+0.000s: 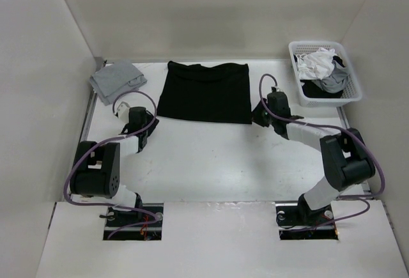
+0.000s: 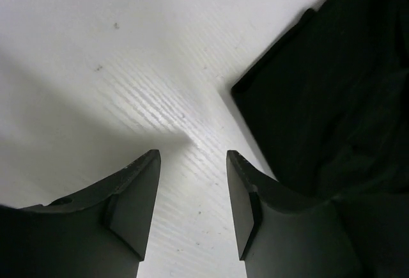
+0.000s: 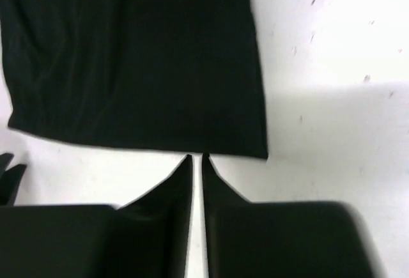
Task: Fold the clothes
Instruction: Fold the tank top
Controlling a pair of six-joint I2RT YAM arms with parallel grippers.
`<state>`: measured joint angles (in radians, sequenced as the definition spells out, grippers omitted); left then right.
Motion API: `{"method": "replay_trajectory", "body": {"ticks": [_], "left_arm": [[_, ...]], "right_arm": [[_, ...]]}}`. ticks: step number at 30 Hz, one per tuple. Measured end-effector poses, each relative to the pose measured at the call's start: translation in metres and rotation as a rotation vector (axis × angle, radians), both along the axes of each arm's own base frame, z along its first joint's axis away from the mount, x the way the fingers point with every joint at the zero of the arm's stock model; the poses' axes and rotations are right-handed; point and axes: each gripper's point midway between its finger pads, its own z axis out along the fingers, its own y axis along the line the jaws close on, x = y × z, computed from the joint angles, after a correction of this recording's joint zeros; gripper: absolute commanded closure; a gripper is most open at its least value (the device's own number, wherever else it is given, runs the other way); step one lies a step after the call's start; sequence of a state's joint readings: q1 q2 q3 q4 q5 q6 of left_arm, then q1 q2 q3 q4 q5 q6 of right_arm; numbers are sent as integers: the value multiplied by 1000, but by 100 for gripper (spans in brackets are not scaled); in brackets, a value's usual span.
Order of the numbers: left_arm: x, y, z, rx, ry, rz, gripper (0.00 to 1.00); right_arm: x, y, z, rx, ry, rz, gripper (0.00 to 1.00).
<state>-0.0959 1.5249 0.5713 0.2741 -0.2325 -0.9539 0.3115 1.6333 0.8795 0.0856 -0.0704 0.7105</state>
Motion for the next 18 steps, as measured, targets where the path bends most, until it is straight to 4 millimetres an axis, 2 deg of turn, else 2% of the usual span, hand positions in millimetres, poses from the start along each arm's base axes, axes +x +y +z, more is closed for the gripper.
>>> {"method": "replay_trajectory", "body": {"ticks": [2,5,8,10,13,16,18], "left_arm": [[4,0,6,-27,-33,-2,53],[12,-2,13,-59,-79,-7,52],[20,-4,9,-79,-89,-9,55],[27,-6,1,-97,-87,-3,58],[42,-9,0,-122,-114,3,64],[49,-10,-1,-138,-128,13,69],[51,-10,-2,-146,-129,19,76]], "right_arm": [[-9,-2,-2,8,-21,-5,66],[-16,-10,-15,6,-17,-32,59],[-26,-15,-29,5,9,-51,53],[-28,-17,-33,12,18,-65,52],[-24,-15,-36,33,17,-76,52],[-19,-12,-40,60,18,-86,54],[-16,-10,-41,76,15,-96,62]]}}
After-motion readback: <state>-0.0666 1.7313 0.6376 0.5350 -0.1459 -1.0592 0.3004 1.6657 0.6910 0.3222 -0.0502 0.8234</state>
